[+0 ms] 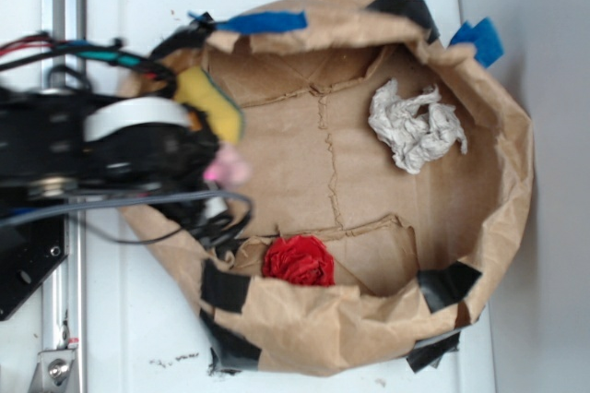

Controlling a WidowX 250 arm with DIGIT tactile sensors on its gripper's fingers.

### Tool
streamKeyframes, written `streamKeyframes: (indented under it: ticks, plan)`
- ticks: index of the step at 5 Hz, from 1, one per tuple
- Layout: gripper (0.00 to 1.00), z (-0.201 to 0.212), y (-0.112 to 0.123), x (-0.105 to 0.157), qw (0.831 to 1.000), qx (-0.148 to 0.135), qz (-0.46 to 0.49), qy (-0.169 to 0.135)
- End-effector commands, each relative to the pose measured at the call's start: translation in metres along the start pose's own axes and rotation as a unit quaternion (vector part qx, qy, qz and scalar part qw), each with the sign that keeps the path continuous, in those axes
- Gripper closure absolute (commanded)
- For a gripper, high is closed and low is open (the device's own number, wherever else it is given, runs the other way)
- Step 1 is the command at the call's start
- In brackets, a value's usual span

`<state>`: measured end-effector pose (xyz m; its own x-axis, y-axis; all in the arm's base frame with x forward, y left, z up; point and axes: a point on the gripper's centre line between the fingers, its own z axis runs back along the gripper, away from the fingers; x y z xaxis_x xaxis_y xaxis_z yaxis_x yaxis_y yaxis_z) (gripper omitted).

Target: Grab the pink bunny.

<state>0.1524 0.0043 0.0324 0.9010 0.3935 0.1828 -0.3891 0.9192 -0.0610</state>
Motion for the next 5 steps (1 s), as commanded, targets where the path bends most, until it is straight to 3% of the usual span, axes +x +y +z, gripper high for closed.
streamKeyframes:
  ticks: [1, 2, 3, 5]
  plan:
    - [1.0, 0.06, -0.008, 0.095, 1.0, -0.018, -0.012, 0.01]
    - [1.0, 0.072, -0.022, 0.144, 0.999, -0.035, -0.002, -0.004]
    - [1.0, 0.082, -0.028, 0.154, 0.999, -0.039, -0.013, -0.013]
    - [1.0, 0.104, -0.028, 0.115, 0.996, -0.022, -0.072, -0.04]
